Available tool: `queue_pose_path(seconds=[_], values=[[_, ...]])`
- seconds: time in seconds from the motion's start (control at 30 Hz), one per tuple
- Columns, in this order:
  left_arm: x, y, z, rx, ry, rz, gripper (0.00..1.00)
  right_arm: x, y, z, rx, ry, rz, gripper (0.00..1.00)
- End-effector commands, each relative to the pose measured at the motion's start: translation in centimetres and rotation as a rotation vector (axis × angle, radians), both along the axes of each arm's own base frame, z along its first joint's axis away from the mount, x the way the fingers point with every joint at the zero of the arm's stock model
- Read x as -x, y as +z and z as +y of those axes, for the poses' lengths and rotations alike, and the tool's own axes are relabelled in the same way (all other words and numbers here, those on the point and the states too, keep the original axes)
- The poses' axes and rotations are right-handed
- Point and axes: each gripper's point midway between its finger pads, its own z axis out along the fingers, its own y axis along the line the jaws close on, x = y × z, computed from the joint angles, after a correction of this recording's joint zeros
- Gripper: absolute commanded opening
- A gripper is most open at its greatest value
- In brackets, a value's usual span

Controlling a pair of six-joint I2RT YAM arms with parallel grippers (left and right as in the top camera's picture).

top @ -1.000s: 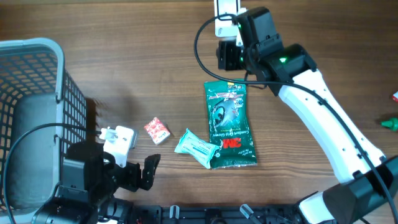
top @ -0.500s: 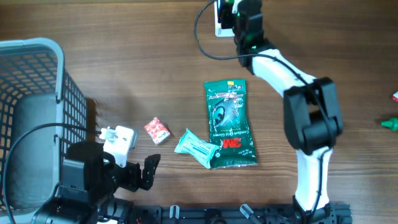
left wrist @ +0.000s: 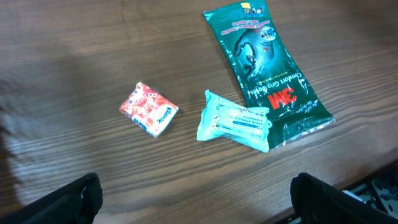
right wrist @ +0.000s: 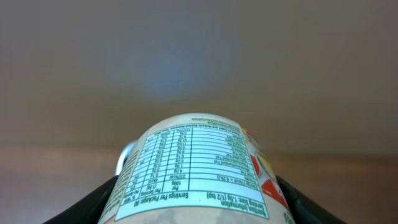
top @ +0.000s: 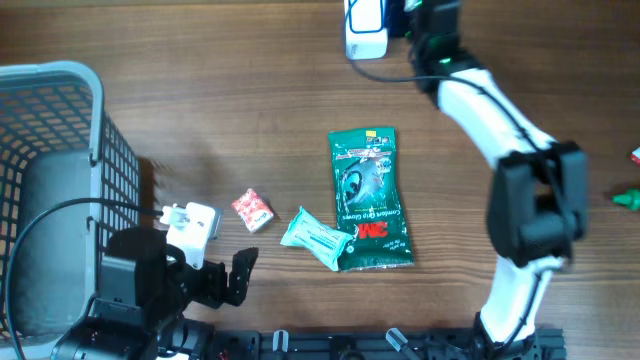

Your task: Scan the item barcode

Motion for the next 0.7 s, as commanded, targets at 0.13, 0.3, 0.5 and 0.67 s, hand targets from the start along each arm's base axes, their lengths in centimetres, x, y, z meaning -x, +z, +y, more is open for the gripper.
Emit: queue_pose_path(seconds=[0.13, 0.3, 0.5, 0.67], values=[[0.0, 0.2, 0.1, -0.008, -0.009, -0.015, 1.00, 8.5, 2.7, -27.5, -0.021, -0.482, 0.219, 0.57], [0.0, 0.2, 0.1, -0.008, -0.009, -0.015, 1.00, 13.5, -3.7, -38.4, -0.136, -0.642, 0.370, 0.58], [0.0, 0.2, 0.1, -0.008, -0.009, -0.015, 1.00, 18.9, -16.2, -42.0, -0.271, -0.763, 0.686, 0.61], [0.0, 0.2, 0.1, -0.008, -0.009, -0.015, 1.00, 21.7, -17.9, -42.7, -0.372, -0.865, 0.755, 0.97]])
